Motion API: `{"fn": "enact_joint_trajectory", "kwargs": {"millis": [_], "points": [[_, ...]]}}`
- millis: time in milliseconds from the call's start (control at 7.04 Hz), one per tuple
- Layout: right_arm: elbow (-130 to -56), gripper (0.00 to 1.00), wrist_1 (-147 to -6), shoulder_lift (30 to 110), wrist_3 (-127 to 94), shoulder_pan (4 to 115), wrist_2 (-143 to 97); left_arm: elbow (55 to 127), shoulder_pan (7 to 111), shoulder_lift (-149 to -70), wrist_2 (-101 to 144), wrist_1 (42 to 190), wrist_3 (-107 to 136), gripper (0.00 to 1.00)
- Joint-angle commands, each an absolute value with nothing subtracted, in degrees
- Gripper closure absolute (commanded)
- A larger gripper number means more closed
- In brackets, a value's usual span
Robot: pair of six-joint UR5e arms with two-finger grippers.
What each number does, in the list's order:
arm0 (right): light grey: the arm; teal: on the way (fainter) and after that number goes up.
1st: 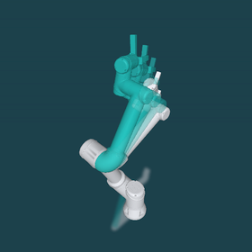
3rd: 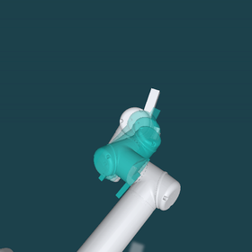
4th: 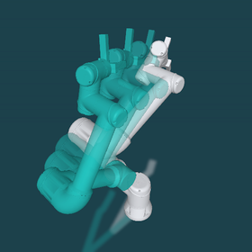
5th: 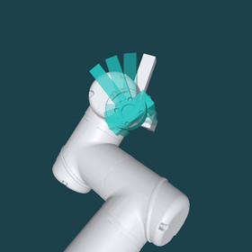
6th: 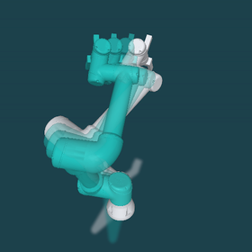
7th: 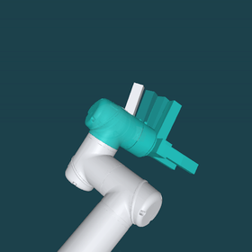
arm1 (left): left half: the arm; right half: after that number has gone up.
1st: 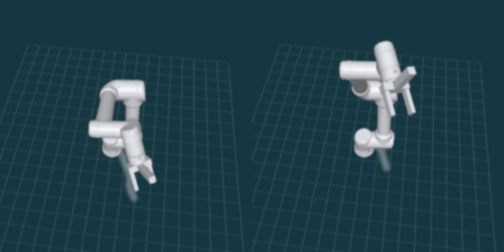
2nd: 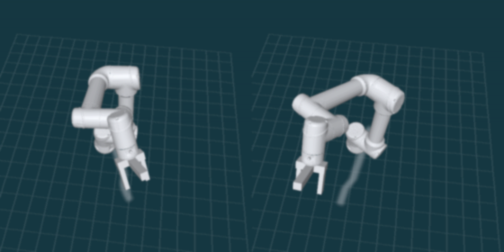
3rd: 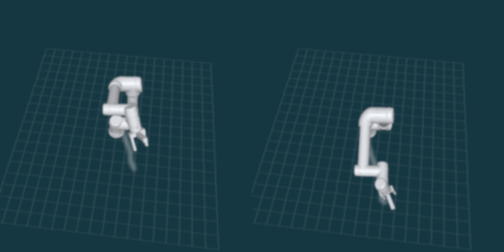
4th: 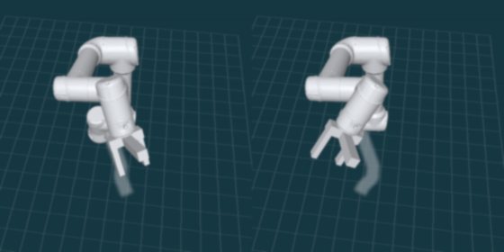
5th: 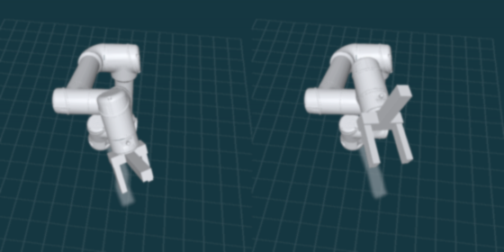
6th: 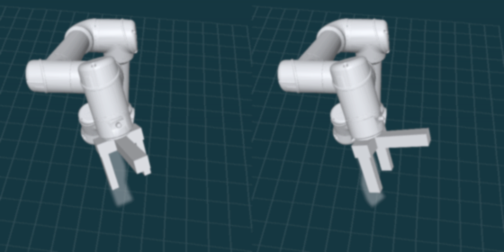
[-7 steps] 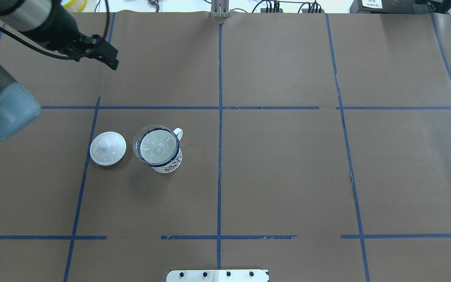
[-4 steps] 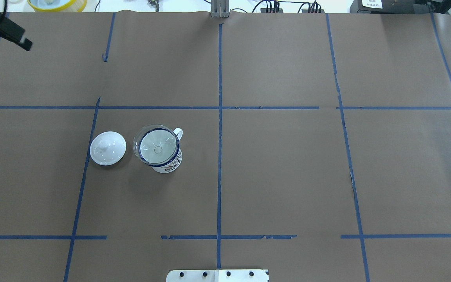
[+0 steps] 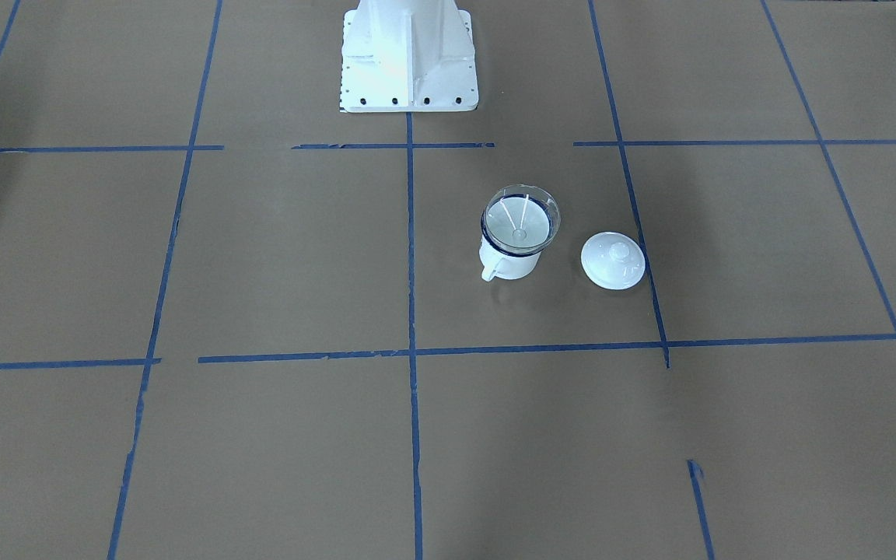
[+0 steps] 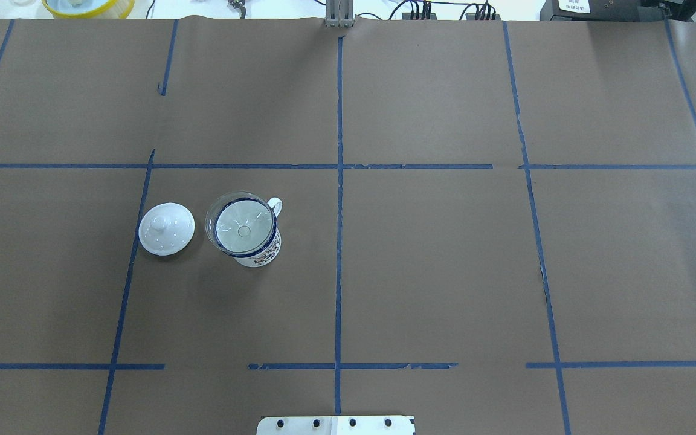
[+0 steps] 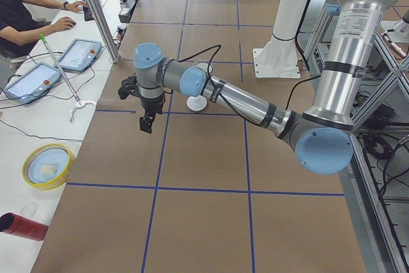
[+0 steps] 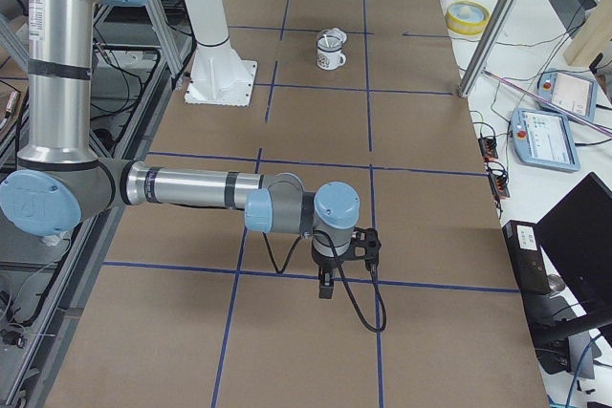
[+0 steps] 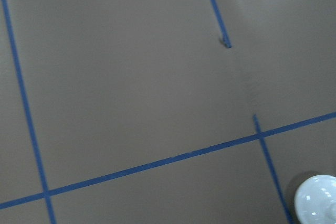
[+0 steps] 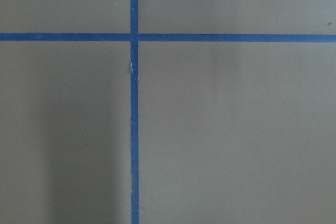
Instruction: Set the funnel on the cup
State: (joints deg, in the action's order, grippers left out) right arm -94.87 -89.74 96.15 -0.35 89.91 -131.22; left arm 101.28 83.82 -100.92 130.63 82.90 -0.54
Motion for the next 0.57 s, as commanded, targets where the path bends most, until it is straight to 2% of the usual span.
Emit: {"fn": "enact_joint_trajectory", "kwargs": {"millis": [0,426], "points": [[-94.8,0.00,-89.7,96.2,-0.4,89.9,-131.2,98.1,86.6,-98.0,130.3,82.2,-7.3,0.00],[-94.8,0.00,-89.7,96.2,-0.4,89.9,-131.2,98.0,86.7,-91.0,130.9,83.8,-7.7,0.00]]}}
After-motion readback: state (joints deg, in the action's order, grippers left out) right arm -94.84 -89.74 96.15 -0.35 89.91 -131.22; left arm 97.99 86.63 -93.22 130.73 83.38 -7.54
